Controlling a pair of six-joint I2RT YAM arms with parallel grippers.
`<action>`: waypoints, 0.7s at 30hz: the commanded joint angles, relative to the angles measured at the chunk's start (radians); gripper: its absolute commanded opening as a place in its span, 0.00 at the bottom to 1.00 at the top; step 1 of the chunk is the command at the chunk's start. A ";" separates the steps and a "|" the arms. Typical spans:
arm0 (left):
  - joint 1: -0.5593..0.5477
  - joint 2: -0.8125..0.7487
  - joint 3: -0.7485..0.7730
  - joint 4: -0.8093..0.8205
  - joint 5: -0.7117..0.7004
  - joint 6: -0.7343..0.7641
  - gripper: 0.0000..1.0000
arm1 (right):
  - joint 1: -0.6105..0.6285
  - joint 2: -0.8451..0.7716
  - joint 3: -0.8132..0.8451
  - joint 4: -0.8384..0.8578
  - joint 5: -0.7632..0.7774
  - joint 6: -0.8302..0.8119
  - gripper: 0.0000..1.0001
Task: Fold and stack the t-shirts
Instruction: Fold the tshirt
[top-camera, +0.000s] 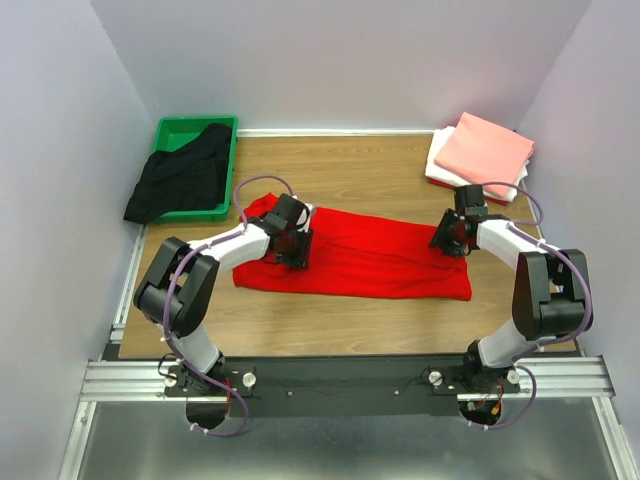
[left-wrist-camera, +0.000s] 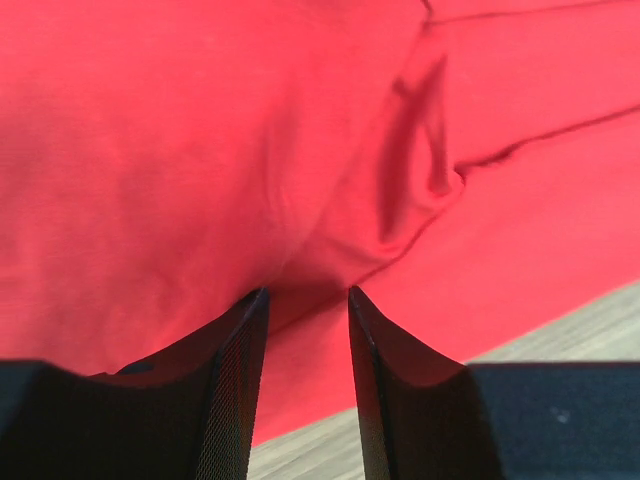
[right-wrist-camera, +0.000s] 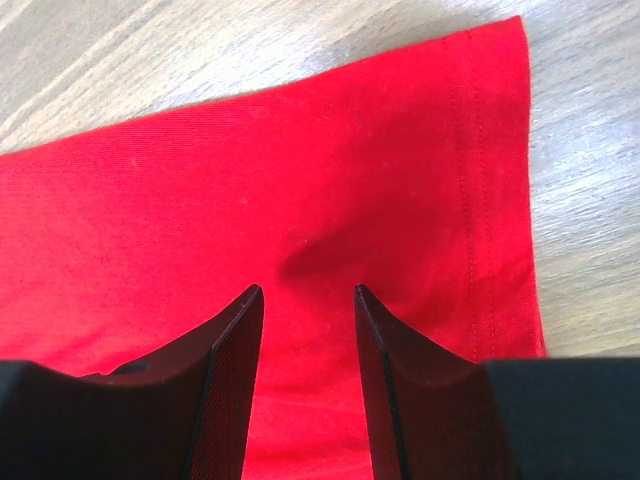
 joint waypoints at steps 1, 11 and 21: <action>-0.003 0.028 0.046 -0.074 -0.131 0.017 0.45 | 0.002 0.016 -0.021 0.008 0.043 0.015 0.48; -0.003 0.002 0.087 -0.132 -0.298 0.015 0.46 | 0.000 0.050 -0.026 0.009 0.054 0.016 0.48; -0.005 -0.035 0.101 -0.168 -0.326 0.023 0.41 | 0.002 0.078 -0.023 0.008 0.055 0.012 0.48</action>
